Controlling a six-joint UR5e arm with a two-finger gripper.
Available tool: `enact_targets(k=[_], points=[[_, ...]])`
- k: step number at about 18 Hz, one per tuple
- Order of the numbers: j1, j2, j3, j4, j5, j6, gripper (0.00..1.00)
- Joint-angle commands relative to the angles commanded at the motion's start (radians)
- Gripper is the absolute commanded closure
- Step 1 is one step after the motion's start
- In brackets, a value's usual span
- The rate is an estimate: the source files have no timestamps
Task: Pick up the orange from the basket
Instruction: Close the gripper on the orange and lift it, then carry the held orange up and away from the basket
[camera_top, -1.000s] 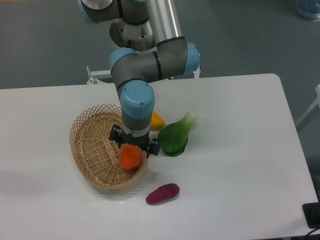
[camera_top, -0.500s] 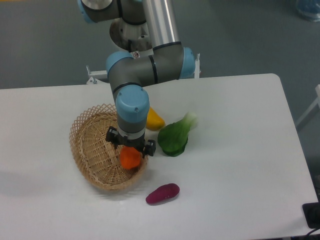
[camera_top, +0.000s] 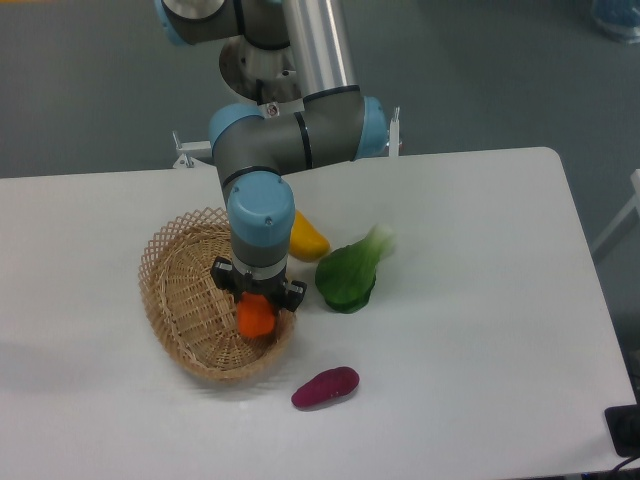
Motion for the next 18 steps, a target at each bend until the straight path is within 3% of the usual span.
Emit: enact_targets(k=[11, 18], points=[[0.017, 0.043, 0.015, -0.002, -0.005, 0.014, 0.56], [0.127, 0.075, 0.073, 0.006, -0.008, 0.055, 0.56]])
